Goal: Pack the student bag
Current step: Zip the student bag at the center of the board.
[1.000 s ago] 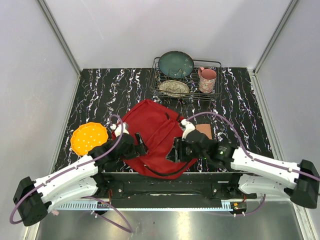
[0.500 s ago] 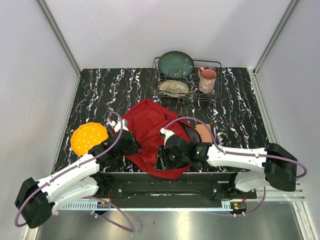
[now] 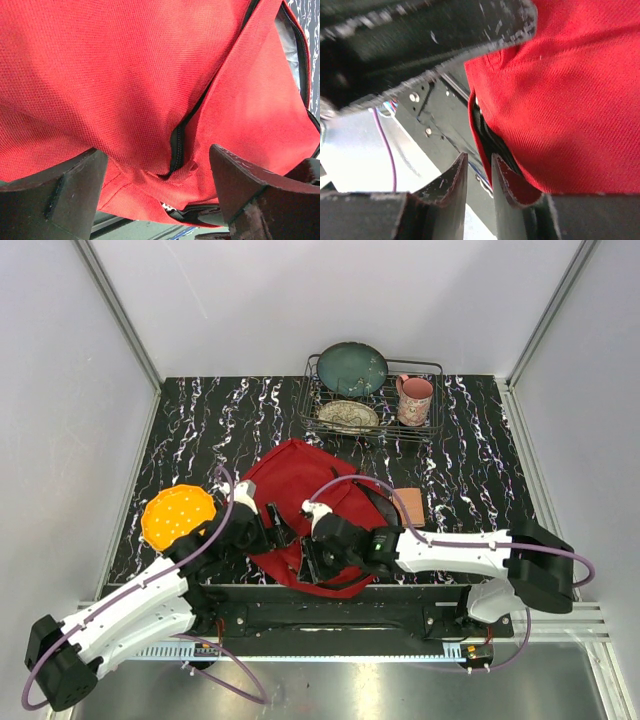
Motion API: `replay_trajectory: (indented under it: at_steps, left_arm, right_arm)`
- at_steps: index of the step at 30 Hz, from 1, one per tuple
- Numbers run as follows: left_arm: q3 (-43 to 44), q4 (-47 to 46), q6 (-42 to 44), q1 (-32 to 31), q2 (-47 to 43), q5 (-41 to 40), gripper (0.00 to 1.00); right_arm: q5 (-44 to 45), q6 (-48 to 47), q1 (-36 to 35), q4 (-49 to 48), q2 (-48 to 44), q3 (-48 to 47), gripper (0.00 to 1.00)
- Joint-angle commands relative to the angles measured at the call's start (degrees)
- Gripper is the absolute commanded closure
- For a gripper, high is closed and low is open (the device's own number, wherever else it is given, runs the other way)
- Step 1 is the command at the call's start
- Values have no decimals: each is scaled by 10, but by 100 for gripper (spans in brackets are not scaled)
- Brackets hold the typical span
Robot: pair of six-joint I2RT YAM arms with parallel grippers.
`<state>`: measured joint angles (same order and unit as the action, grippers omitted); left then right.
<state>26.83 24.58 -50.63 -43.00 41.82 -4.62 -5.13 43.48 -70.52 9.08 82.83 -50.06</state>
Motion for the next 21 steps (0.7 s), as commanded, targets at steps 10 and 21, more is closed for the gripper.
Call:
replay_trajectory:
  at_steps: [10,21]
  left_arm:
    - [-35,28,-43,-1,-67,35,12]
    - [-20,161,-107,-1,-114,-29,12]
  right_arm:
    - [34,-12,-37,-4,37,-36,70]
    - [-33,-13,-51,-26,15,-11,92]
